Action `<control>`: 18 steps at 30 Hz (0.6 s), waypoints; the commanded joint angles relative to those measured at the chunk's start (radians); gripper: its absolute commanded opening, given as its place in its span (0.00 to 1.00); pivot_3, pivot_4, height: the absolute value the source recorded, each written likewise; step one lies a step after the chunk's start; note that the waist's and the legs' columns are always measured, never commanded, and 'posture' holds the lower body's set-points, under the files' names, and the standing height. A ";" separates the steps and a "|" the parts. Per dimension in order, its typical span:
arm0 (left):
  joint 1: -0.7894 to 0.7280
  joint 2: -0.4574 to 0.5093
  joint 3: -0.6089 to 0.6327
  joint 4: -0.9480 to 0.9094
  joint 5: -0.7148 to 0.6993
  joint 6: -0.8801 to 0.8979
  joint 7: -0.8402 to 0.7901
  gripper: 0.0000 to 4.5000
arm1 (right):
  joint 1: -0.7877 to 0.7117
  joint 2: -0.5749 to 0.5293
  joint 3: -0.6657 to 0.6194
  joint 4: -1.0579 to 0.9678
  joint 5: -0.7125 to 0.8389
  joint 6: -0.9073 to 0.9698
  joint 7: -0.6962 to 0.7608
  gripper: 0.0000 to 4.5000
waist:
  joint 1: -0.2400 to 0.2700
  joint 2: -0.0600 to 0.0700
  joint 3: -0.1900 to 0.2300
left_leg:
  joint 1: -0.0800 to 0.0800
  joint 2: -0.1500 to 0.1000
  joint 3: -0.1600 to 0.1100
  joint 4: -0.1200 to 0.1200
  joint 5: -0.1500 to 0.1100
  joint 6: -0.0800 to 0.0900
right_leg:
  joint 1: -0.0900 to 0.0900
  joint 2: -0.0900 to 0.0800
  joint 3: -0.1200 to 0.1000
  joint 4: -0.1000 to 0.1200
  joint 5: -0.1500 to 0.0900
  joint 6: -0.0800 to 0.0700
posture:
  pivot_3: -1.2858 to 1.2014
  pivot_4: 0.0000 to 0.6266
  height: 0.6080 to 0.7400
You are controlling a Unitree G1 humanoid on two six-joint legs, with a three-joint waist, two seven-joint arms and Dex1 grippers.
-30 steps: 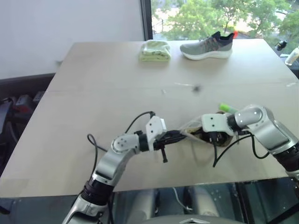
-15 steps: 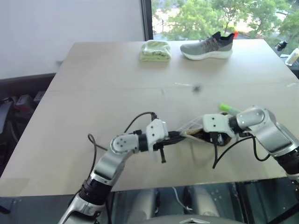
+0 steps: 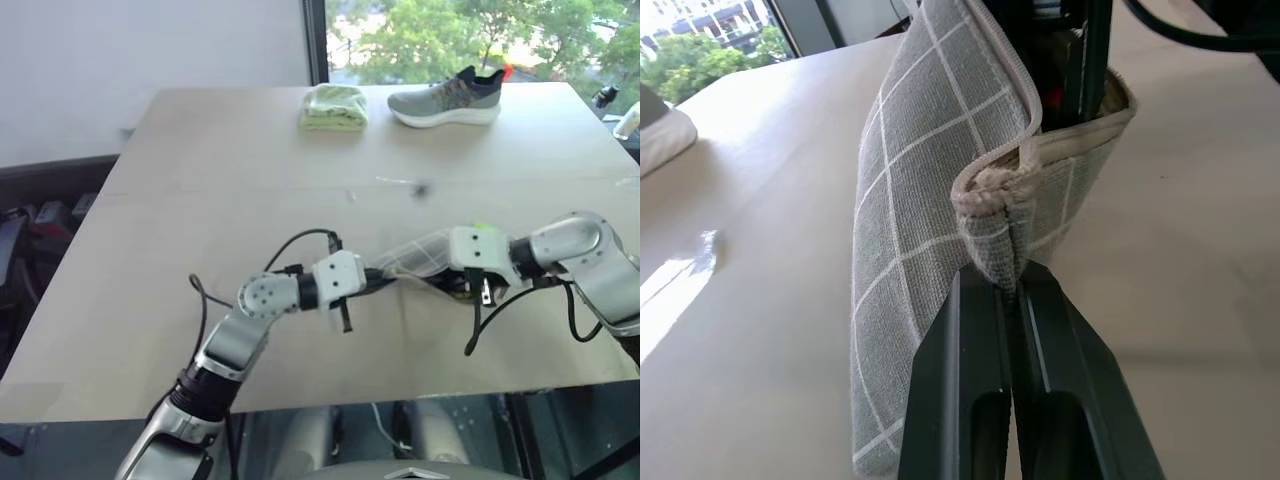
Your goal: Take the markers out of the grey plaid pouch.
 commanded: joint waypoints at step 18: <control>-0.035 0.018 0.018 0.103 0.119 -0.105 0.090 0.00 | -0.057 0.090 -0.186 -0.068 0.286 0.257 -0.119 0.08 | 0.000 0.000 0.000 | -0.001 -0.001 0.000 0.000 0.000 0.000 | 0.000 -0.002 -0.001 0.000 0.002 0.003 | 0.52 0.24 1.00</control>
